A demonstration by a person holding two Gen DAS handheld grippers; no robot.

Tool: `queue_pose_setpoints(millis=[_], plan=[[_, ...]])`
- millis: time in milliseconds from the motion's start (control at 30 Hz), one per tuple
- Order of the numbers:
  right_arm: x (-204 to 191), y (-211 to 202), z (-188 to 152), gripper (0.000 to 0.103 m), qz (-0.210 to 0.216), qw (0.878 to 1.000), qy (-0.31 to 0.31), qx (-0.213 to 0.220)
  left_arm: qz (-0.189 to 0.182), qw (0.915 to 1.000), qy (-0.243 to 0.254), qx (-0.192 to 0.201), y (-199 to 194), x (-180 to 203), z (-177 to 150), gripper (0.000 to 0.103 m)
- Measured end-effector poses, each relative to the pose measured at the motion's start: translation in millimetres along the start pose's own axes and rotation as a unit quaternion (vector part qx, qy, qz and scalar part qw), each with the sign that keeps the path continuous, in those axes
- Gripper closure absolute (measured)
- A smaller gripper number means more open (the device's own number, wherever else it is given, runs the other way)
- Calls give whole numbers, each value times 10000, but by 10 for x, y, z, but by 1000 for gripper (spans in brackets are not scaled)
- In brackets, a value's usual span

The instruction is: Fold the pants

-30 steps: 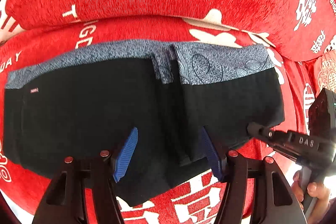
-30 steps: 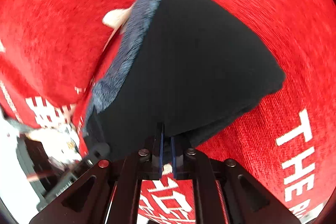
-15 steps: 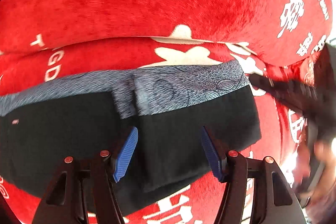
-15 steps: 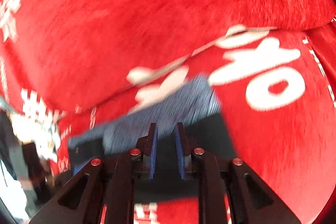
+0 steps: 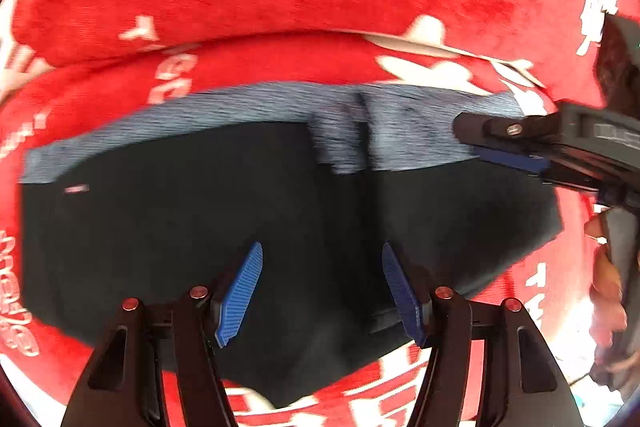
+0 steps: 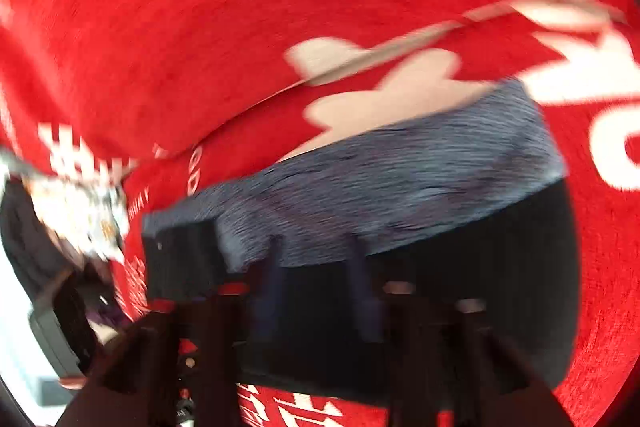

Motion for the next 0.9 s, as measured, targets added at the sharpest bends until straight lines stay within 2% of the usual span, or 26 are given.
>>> queue_pose_setpoints(millis=[67,133,167,200,233,267,333,400,567,600,633,700,733,800,900], plan=[[-319,33,4,33,-152,9986,-504,28,137,9998,-142,71,-60,-153,1,39],[-544,132,-15,36,-462,9947,-905,-145,171,9995,-255,68,-74,-263,-6,39],[-655,222,-18,49,-726,9905,-1143,-259,198,9994,-290,65,-76,-307,-12,39],[-720,317,-24,82,-1048,9849,-1325,-384,231,9992,-311,63,-78,-344,-20,39],[-752,420,-20,99,-1343,9794,-1420,-516,276,9990,-343,71,-87,-396,-30,39],[-735,524,-30,103,-1466,9781,-1353,-584,293,9988,-385,85,-101,-448,-38,39],[-657,567,-59,103,-1334,9844,-993,-580,265,9985,-456,115,-163,-558,-70,39],[-652,530,-69,103,-929,9927,-646,-429,239,9984,-499,149,-184,-600,-81,39],[-764,542,-160,103,-512,9938,-800,-583,84,9984,-556,84,-201,-634,-114,39],[-805,536,-156,103,-261,9954,-748,-533,-91,9984,-555,77,-228,-594,-111,39],[-822,486,-170,102,-186,9967,-655,-446,-300,9982,-521,71,-252,-537,-103,39],[-765,347,-204,97,-350,9977,-518,-262,-764,9961,-429,-11,-269,-423,-88,39],[-699,275,-209,93,-378,9981,-441,-197,-1178,9923,-340,-169,-242,-298,-71,39],[-544,70,-261,76,-561,9981,-256,38,-1661,9853,-141,-379,-171,-98,-50,39],[-278,-189,-306,59,-891,9955,-114,288,-2187,9734,42,-675,-61,110,-50,39]])
Point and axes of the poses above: each gripper's, at about its wrist camera, not at the fingertips, and y roughly the way its jaws point, x to its right, z to its top, the point moved 5 cm from there along y, roughly the way its jaws point, and after that the axes turned 12 degrees about -y, right-handed, at the moved point
